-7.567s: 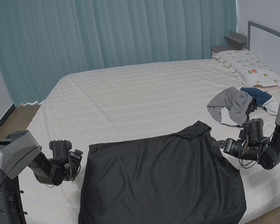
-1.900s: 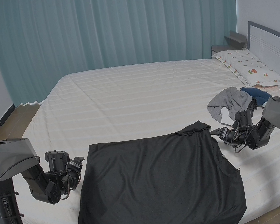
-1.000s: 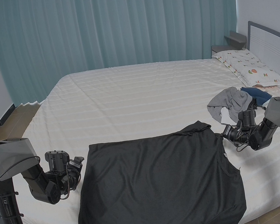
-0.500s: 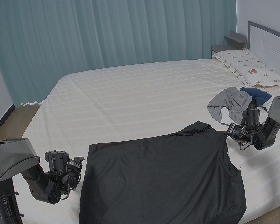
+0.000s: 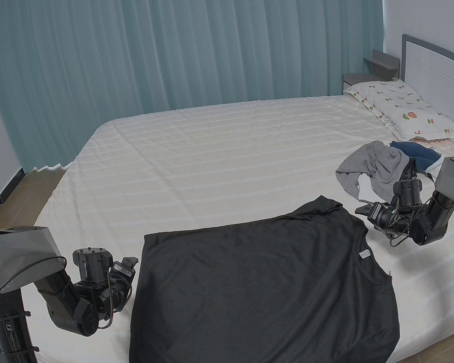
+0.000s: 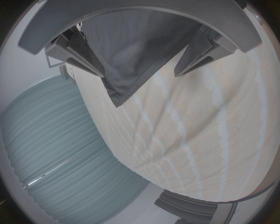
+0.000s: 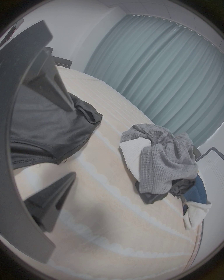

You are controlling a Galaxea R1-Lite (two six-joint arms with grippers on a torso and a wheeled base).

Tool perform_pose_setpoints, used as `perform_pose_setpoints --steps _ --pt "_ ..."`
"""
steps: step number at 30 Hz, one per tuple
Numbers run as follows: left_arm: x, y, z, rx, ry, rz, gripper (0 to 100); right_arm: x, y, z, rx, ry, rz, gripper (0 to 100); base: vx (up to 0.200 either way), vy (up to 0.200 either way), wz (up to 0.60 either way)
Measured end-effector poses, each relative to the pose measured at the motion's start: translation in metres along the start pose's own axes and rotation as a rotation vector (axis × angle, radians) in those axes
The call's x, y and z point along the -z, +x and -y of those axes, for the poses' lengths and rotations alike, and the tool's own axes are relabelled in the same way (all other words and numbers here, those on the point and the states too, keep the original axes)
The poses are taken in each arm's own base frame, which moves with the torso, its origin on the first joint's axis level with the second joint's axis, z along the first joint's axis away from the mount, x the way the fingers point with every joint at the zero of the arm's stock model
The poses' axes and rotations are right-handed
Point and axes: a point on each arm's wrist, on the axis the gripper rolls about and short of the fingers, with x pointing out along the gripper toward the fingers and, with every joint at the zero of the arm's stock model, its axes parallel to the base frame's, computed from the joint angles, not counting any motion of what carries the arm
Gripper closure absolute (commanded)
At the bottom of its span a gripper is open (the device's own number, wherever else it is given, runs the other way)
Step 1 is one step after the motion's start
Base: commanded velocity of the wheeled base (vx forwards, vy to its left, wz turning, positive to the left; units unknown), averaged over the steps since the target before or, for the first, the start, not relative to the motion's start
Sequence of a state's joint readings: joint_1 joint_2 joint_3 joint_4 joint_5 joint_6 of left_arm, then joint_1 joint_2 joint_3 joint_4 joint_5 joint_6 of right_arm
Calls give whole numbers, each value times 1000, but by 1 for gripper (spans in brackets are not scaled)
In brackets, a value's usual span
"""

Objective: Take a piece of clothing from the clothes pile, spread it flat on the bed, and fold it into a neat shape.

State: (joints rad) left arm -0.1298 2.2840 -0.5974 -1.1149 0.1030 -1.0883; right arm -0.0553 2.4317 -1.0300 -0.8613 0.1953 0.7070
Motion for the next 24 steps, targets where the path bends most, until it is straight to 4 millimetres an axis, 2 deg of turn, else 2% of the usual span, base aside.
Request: perform_pose_setpoints --steps 5,12,18,24 --pt "9 -9 -3 28 26 -8 0 6 -23 2 -8 -10 -61 0 0 0 0" --pt "29 -20 -5 32 67 -62 0 25 -51 12 22 -97 -145 0 -171 0 0" --pt "35 -23 -6 28 79 -80 0 31 -55 14 28 -100 -167 0 0 0 0" --pt "36 -23 -6 27 80 -84 0 32 -47 15 24 -93 -171 0 0 0 0"
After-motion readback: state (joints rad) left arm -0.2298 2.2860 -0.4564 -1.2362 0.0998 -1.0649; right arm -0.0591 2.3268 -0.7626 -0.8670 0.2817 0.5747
